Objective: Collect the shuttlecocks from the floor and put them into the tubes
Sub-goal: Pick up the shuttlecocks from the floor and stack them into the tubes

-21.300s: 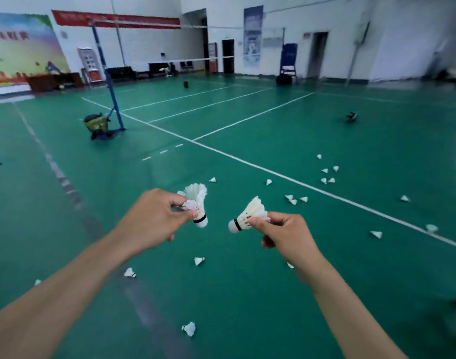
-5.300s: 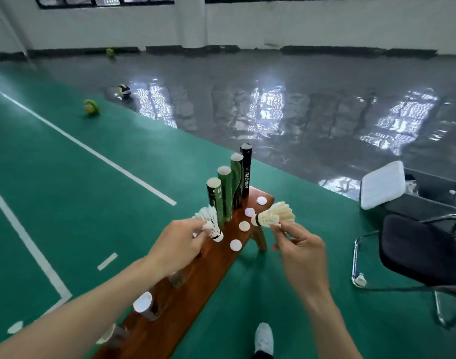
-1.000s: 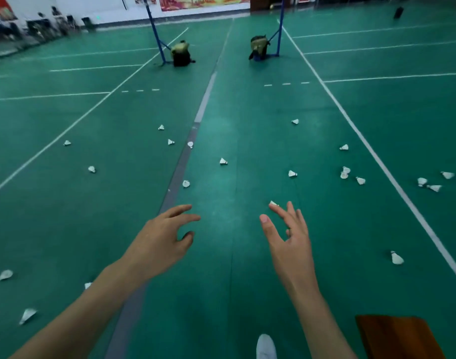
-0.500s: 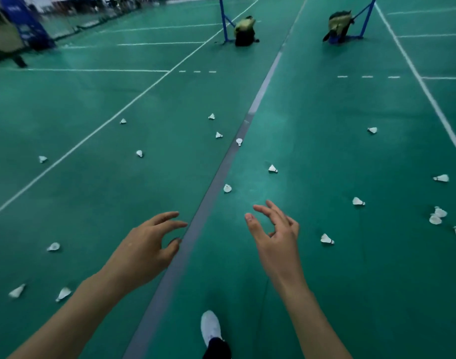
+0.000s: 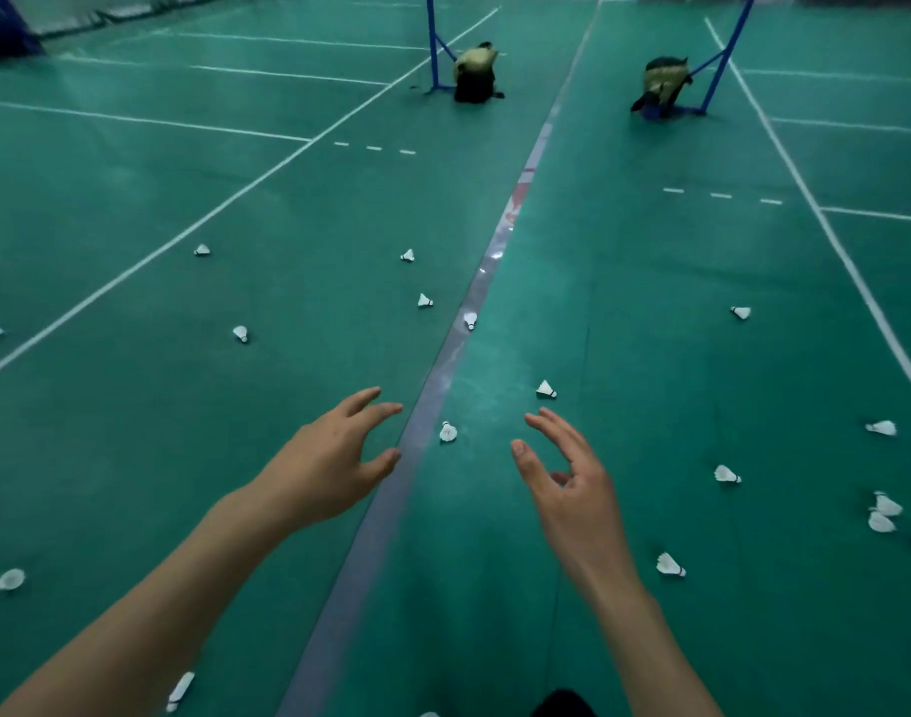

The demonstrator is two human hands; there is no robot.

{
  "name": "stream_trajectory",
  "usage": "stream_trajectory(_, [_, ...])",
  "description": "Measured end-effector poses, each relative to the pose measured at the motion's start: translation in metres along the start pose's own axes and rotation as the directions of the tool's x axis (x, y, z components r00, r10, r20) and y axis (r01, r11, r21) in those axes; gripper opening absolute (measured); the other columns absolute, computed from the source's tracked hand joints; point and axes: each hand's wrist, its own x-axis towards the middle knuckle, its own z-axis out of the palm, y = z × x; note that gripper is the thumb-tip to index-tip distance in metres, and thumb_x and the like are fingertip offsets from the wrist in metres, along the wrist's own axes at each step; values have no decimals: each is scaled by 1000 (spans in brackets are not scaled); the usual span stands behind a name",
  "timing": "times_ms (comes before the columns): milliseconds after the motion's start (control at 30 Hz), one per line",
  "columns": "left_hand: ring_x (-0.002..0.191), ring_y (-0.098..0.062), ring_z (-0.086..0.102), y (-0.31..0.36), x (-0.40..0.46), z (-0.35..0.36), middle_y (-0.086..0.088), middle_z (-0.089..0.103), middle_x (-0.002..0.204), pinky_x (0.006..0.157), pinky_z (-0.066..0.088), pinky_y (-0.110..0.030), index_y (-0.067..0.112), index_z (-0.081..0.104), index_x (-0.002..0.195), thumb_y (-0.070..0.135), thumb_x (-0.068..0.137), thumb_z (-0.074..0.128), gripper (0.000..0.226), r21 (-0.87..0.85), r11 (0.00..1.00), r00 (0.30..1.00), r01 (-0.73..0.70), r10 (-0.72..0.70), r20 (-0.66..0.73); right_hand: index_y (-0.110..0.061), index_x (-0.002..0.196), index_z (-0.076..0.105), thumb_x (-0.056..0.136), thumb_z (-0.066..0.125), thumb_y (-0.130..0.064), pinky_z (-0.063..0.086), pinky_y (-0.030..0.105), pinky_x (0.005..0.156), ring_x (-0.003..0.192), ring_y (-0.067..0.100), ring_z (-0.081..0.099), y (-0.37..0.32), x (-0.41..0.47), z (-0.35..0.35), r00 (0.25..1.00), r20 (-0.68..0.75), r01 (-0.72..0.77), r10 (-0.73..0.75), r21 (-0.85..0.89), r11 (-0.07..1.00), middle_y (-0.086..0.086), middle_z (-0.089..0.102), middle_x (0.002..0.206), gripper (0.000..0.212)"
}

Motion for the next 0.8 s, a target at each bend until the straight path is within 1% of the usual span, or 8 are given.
stream_trajectory(33, [105,-27,64,-2,18,-3,8,27,165,104,46,-38,39,44,148,48,94,62,58,-7,1000,1000,-15,15,5,-50,118,67,80,62,-71,49,40,106,131,3,54,1,13,0,1000,-18,-25,26,6,1000,-32,52,143,44])
stream_trajectory(100, [89,-22,64,-7,65,-8,9,25,165,102,47,-39,40,44,147,48,94,62,57,-4,999,999,-39,39,25,-46,117,69,83,67,-72,49,39,105,129,5,56,9,51,4,997,-41,-59,61,34,998,-30,55,141,43])
stream_trajectory(167, [76,-15,60,-13,114,-8,11,20,167,101,48,-40,41,41,148,51,94,60,59,21,999,997,-44,42,60,-42,114,72,82,63,-69,47,33,105,130,-3,53,21,94,8,995,-50,-81,84,61,995,-28,57,140,43])
stream_trajectory(300, [104,-23,67,-26,207,1,12,5,170,102,47,-42,46,32,151,56,94,57,63,80,997,990,-16,4,141,-39,107,75,91,62,-56,40,9,92,121,-15,54,51,190,16,985,-55,-154,164,155,976,-26,63,132,27])
stream_trajectory(467, [110,-23,66,-50,341,13,18,-4,169,101,47,-40,50,25,152,60,95,53,65,137,991,978,13,-42,207,-27,113,76,98,63,-43,46,24,104,116,-11,60,97,354,33,971,-62,-209,231,257,944,-20,71,122,26])
stream_trajectory(567, [127,-22,58,-56,419,15,16,-4,169,105,45,-38,47,27,154,55,97,54,64,118,987,959,107,-133,251,-27,110,75,100,64,-40,47,17,98,110,-11,63,112,460,46,966,40,-258,256,247,934,-20,74,113,20])
stream_trajectory(667, [117,-23,64,-54,485,15,15,-9,169,99,49,-38,48,22,155,57,98,51,65,167,982,936,86,-137,325,-33,102,75,100,64,-39,45,8,91,109,-8,65,115,539,57,970,91,-240,226,206,949,-23,74,109,12])
stream_trajectory(800, [108,-26,66,-62,553,19,18,-13,168,91,52,-38,50,17,154,61,97,44,64,241,970,901,-39,-70,428,-35,98,74,101,64,-33,48,22,98,110,-3,66,125,625,65,960,159,-255,232,142,956,-22,75,107,10])
